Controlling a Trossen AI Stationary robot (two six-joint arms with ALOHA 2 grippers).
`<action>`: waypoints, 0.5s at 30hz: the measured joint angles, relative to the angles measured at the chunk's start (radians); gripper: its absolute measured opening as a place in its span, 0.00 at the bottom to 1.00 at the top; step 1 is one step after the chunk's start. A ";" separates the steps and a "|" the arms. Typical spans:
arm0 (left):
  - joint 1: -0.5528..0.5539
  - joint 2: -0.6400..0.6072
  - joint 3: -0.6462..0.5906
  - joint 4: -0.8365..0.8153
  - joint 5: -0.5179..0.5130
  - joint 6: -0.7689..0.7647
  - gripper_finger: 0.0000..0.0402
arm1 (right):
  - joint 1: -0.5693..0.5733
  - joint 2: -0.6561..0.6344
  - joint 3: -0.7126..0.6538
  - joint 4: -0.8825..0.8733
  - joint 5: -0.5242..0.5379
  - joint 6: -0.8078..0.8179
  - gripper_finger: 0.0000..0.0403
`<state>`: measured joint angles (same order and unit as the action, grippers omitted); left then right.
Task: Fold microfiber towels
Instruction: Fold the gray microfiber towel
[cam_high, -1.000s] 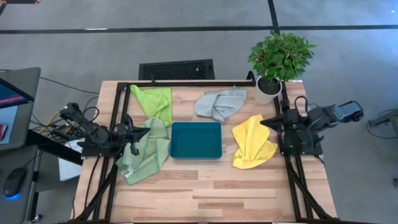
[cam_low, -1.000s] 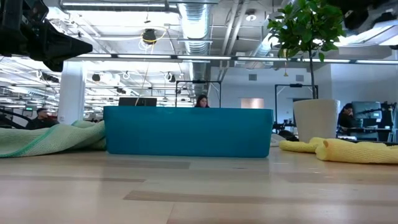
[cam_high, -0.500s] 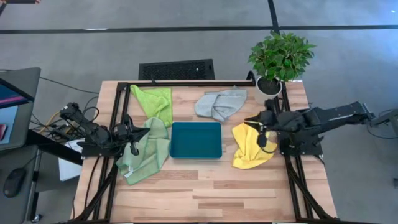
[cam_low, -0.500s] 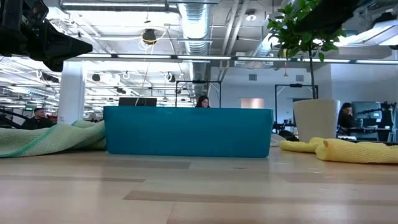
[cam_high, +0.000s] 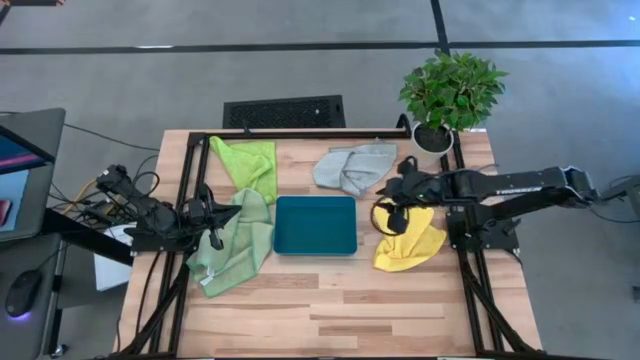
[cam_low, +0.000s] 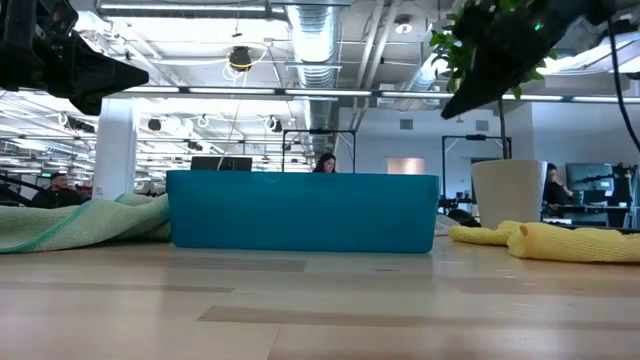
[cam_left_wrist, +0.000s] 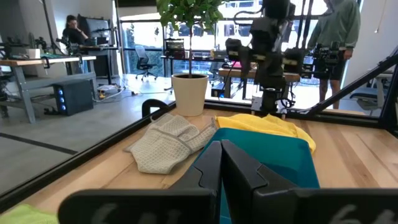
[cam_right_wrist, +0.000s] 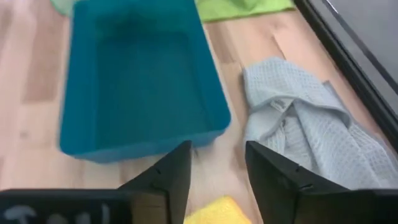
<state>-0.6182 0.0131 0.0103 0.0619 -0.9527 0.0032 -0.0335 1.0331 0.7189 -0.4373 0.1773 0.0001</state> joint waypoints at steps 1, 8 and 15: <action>0.000 0.000 0.000 0.000 0.000 0.000 0.00 | -0.009 0.018 0.000 0.001 0.000 -0.018 0.45; 0.000 0.000 0.000 0.000 0.000 0.000 0.00 | -0.036 0.160 -0.001 0.033 0.003 -0.164 0.44; 0.000 0.000 0.000 0.000 0.000 0.000 0.00 | -0.036 0.291 -0.002 0.137 0.003 -0.264 0.43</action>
<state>-0.6183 0.0131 0.0102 0.0617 -0.9528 0.0032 -0.0696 1.3243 0.7172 -0.3007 0.1806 -0.2639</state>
